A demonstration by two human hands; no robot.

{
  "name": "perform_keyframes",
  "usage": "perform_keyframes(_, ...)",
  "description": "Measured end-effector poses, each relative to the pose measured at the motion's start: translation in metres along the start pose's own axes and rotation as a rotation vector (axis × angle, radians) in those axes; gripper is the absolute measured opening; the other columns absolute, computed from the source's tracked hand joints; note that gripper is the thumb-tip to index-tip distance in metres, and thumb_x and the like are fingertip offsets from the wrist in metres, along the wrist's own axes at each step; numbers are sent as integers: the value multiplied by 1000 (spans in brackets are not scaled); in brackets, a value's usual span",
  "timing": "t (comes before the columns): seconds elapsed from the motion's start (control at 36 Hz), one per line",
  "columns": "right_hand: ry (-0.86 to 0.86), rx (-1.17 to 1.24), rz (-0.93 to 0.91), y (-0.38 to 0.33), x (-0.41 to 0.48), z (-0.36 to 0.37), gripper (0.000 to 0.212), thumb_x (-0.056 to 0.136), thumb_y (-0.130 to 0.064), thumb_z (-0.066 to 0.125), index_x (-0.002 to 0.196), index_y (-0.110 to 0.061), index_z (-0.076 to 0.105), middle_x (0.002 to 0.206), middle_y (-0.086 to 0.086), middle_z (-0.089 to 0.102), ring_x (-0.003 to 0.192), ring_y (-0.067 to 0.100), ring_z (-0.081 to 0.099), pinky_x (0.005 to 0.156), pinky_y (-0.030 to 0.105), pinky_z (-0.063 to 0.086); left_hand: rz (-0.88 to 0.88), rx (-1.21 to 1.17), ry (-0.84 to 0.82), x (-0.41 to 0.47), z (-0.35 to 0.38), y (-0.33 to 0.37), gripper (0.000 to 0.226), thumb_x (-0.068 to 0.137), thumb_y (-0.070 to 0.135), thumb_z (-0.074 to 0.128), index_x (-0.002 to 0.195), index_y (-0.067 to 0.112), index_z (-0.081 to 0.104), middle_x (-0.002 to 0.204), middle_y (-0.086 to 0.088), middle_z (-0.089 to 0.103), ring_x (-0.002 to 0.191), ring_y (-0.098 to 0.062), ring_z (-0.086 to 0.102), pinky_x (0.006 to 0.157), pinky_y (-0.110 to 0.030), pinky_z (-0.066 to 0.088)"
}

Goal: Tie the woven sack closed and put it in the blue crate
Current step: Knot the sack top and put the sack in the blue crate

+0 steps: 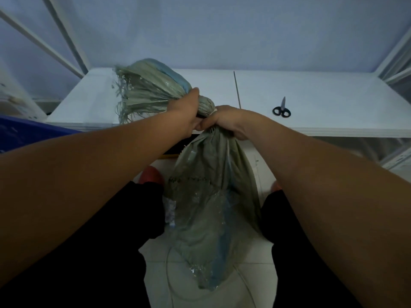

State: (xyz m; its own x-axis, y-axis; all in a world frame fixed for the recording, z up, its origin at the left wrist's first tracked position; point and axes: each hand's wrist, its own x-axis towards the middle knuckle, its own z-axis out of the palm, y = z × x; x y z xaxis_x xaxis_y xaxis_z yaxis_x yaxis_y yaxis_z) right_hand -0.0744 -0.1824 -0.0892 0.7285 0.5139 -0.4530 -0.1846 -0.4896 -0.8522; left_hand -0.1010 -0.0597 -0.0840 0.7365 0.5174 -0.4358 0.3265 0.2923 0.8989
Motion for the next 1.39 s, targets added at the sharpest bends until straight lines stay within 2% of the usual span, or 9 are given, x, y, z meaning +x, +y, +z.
perform_keyframes(0.17,143,20,-219,0,-4,8,33,72,-11,84,103,-11,74,100,11,78,90,24,75,89,38,61,94,-33,107,2,-6,9,44,81,49,67,110,18,57,98,-1,70,82,-23,72,80,-40,61)
perform_keyframes(0.28,170,8,-280,-2,-12,14,26,73,-13,83,97,-16,73,91,1,77,80,15,73,71,22,58,97,-66,120,-6,-10,13,39,82,47,66,106,17,61,94,-1,73,78,-23,73,78,-41,62)
perform_keyframes(0.42,250,-151,-290,-12,-19,21,25,71,-5,78,92,-13,67,87,3,68,75,17,64,61,24,48,85,-183,77,-27,-12,23,34,88,38,68,107,11,60,96,-8,72,64,-28,74,59,-46,63)
perform_keyframes(0.69,320,-699,-226,-40,-27,17,27,79,-27,76,100,-15,64,99,5,63,92,24,61,72,28,42,-22,-257,21,-55,-17,40,39,92,41,65,113,9,57,109,-13,70,86,-34,71,52,-48,61)
perform_keyframes(0.81,312,-741,-169,-34,-35,2,46,76,-36,80,115,-15,68,107,6,65,97,23,61,78,28,48,-116,-74,-168,-67,-12,59,23,96,30,63,95,10,51,105,-11,61,112,-34,63,80,-49,58)
perform_keyframes(0.86,285,-739,-152,-26,-43,-5,50,78,-40,79,119,-16,66,112,5,64,98,23,60,81,30,49,-130,57,-243,-71,-7,65,33,98,31,60,116,3,55,114,-17,64,107,-36,65,67,-52,58)
perform_keyframes(0.97,274,-725,-150,-3,-57,-18,51,82,-39,76,125,-17,62,118,5,63,106,23,60,90,32,50,-114,197,-370,-74,12,63,35,101,35,56,121,6,56,117,-17,65,89,-31,67,45,-47,58)
perform_keyframes(1.19,110,-553,-160,19,-59,-33,49,77,-28,84,121,-20,64,116,6,69,106,23,65,100,42,53,-124,131,-392,-66,19,34,34,102,40,52,111,8,55,97,-15,66,78,-28,68,52,-46,59)
perform_keyframes(1.39,-7,-402,-236,20,-37,-7,58,65,-35,85,119,-24,66,116,2,71,107,23,67,102,46,52,-175,-18,-297,-49,-11,22,38,102,41,52,118,7,52,101,-17,64,80,-31,66,53,-46,59)
